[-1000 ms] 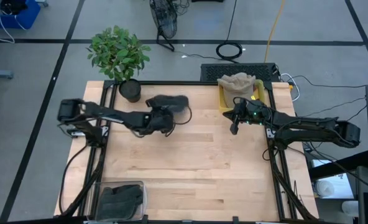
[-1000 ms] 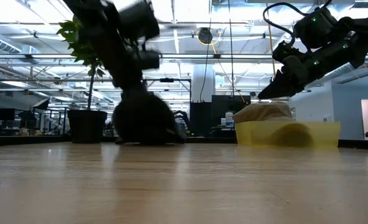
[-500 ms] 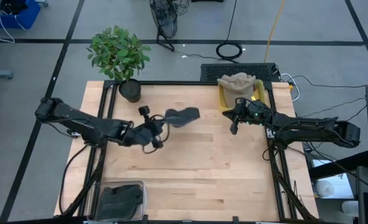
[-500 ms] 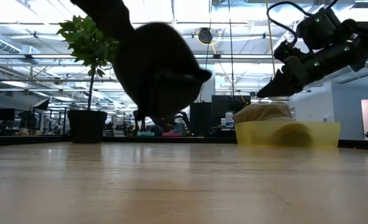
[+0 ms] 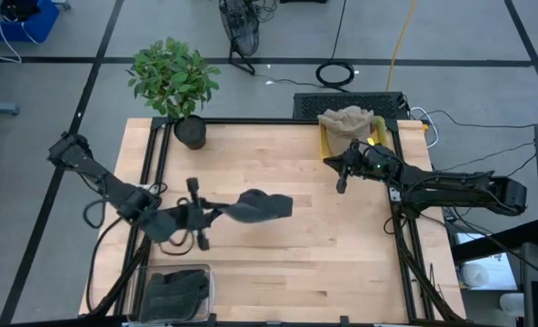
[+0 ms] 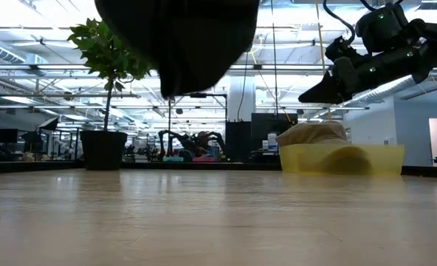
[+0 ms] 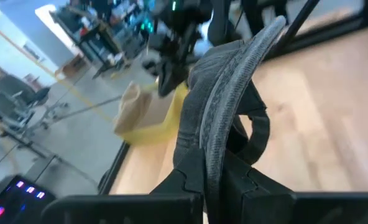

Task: Pick & Place hat
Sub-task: Put the black cap into the transparent bin

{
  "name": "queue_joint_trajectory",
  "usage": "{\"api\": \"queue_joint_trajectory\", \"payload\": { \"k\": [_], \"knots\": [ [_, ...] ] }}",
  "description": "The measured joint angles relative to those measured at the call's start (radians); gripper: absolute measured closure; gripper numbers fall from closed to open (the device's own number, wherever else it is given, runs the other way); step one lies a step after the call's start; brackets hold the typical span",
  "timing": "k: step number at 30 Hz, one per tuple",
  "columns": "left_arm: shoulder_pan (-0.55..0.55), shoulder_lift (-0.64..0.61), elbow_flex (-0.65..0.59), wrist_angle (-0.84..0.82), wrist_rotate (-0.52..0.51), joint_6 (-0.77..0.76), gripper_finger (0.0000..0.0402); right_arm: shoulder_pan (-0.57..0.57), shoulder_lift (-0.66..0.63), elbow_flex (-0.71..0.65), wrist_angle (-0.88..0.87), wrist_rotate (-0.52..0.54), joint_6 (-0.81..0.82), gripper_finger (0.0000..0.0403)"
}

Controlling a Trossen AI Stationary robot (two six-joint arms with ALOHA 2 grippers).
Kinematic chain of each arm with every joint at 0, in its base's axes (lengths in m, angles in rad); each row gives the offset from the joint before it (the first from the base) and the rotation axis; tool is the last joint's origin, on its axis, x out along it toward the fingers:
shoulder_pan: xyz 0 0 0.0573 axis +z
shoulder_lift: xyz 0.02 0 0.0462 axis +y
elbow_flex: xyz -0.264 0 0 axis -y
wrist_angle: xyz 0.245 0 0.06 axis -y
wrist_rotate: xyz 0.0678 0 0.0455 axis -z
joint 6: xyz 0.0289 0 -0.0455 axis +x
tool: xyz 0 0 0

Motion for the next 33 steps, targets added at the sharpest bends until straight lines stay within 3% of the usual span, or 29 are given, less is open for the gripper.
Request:
{"api": "queue_joint_trajectory", "payload": {
  "k": [5,7,15,20,27,30,33],
  "knots": [
    [-0.071,0.0,0.006,0.134,-0.047,0.071,0.039,0.0,0.0,0.0,0.003,0.0,-0.004,0.0403],
    [-0.089,0.003,0.044,0.118,-0.047,0.068,0.0391,0.0,0.0,0.0,0.007,0.0,-0.004,0.0403],
    [-0.133,0.098,0.383,-0.449,-0.036,-0.222,0.0391,0.0,0.0,0.0,0.014,0.0,0.004,0.0403],
    [-0.137,0.186,0.577,-0.718,0.105,-0.398,0.0384,0.0,0.0,0.0,0.014,0.0,0.012,0.0403],
    [-0.137,0.254,0.722,-0.956,0.384,-0.621,0.0391,0.0,0.0,0.0,0.014,0.0,0.015,0.0403],
    [-0.153,0.259,0.751,-0.999,0.504,-0.684,0.0389,0.0,0.0,0.0,0.014,0.0,0.016,0.0403],
    [-0.182,0.259,0.781,-1.006,0.554,-0.689,0.0383,0.0,0.0,0.0,0.014,-0.001,0.023,0.0403]
  ]
}}
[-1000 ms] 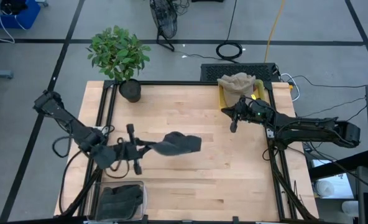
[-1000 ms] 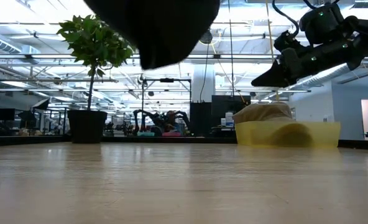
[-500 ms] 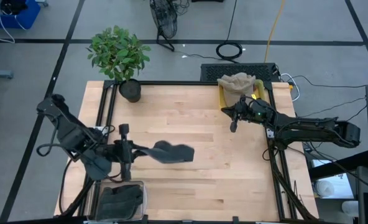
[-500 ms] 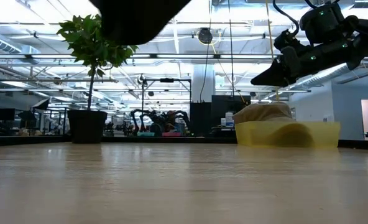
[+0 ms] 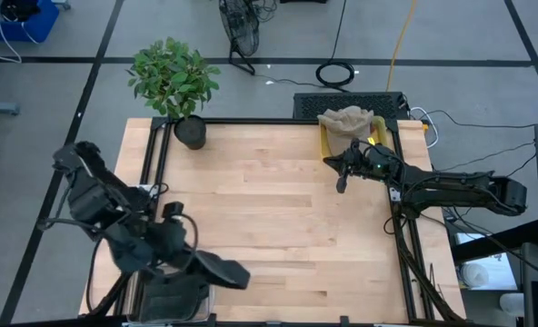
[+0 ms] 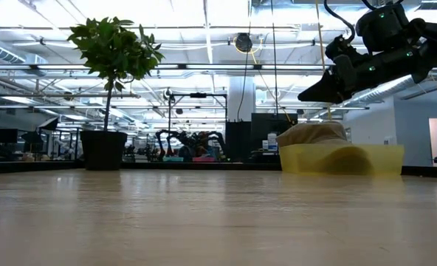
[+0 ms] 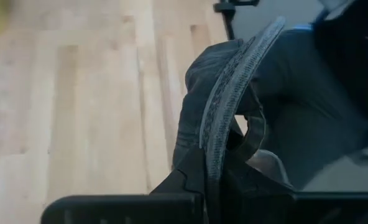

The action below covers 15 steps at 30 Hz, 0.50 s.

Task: Pick & Place hat
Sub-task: Put the black cap into the transparent bin

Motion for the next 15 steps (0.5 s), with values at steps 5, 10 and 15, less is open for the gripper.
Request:
{"api": "queue_joint_trajectory", "payload": {
  "k": [5,10,15],
  "knots": [
    [-0.047,-0.002,0.078,-0.098,0.008,-0.182,0.0391,0.0,0.0,0.0,-0.013,0.0,0.017,0.0403],
    [-0.118,-0.002,0.116,-0.232,0.052,-0.449,0.0385,0.0,0.0,0.0,-0.016,-0.001,0.022,0.0403],
    [-0.183,0.003,0.095,-0.317,0.084,-0.63,0.0391,0.0,0.0,0.0,-0.016,-0.001,0.027,0.0403]
  ]
}}
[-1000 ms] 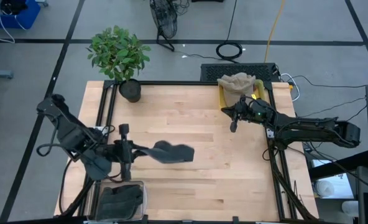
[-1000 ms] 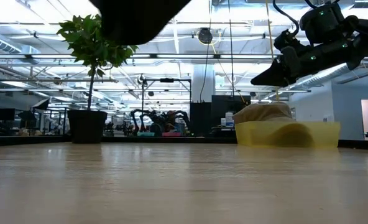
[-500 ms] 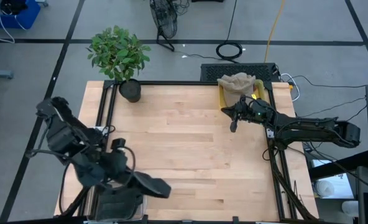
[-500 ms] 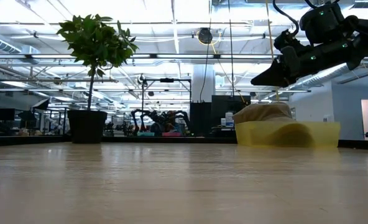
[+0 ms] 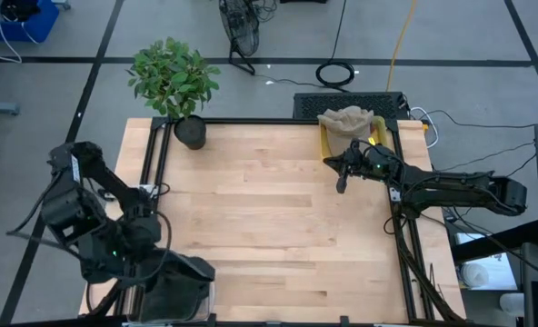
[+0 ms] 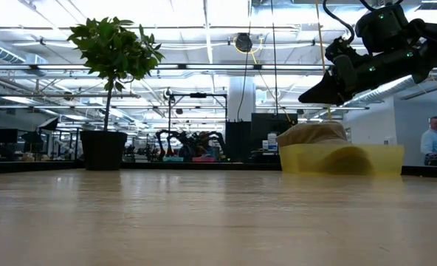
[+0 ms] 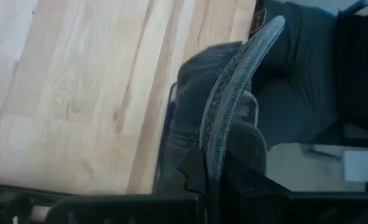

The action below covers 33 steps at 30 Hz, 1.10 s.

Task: Pick & Place hat
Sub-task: Put the black cap into the transparent bin

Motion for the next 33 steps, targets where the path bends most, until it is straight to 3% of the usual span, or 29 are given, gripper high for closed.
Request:
{"api": "queue_joint_trajectory", "payload": {
  "k": [6,13,19,25,29,33],
  "knots": [
    [-0.041,0.02,-0.052,-0.001,-0.031,-0.003,0.0384,0.0,0.0,0.0,0.0,0.0,0.0,0.0403],
    [-0.045,0.03,-0.168,-0.004,0.18,-0.078,0.0391,0.0,0.0,0.0,0.0,0.0,0.0,0.0403],
    [-0.056,0.029,-0.202,0.026,0.101,-0.077,0.0378,0.0,0.0,0.0,0.0,0.0,0.0,0.0403],
    [-0.056,0.029,-0.269,0.179,0.072,-0.033,0.0387,0.0,0.0,0.0,0.0,0.0,-0.001,0.0403],
    [-0.062,0.037,-0.355,0.288,0.143,0.036,0.0389,0.0,0.0,0.0,0.0,0.0,-0.001,0.0403],
    [-0.068,0.055,-0.452,0.357,0.253,0.025,0.0356,0.0,0.0,0.0,0.0,0.0,-0.001,0.0403]
  ]
}}
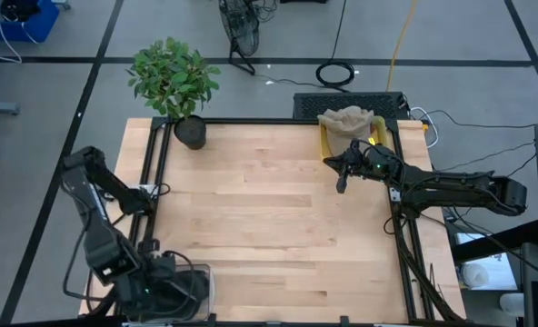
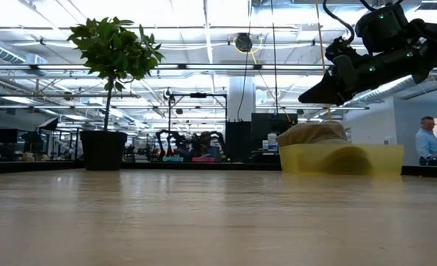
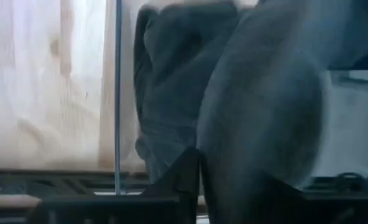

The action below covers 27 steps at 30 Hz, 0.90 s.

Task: Pick & Place hat
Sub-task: Put the black cap into the transparent bin

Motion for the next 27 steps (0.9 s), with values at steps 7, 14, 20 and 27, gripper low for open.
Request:
{"api": "queue_joint_trajectory", "payload": {
  "k": [7,14,20,27],
  "knots": [
    [0.003,0.004,-0.064,0.043,0.006,-0.06,0.0306,0.0,0.0,0.0,0.0,0.0,0.0,0.0403],
    [0.003,0.004,-0.001,0.045,0.021,-0.066,0.0283,0.0,0.0,0.0,0.0,0.0,0.0,0.0403],
    [0.003,0.004,0.111,0.046,-0.022,-0.064,0.0282,0.0,0.0,0.0,0.0,0.0,0.0,0.0403],
    [0.004,0.004,0.201,-0.03,-0.064,-0.045,0.0282,0.0,0.0,0.0,0.0,0.0,0.0,0.0403]
  ]
}}
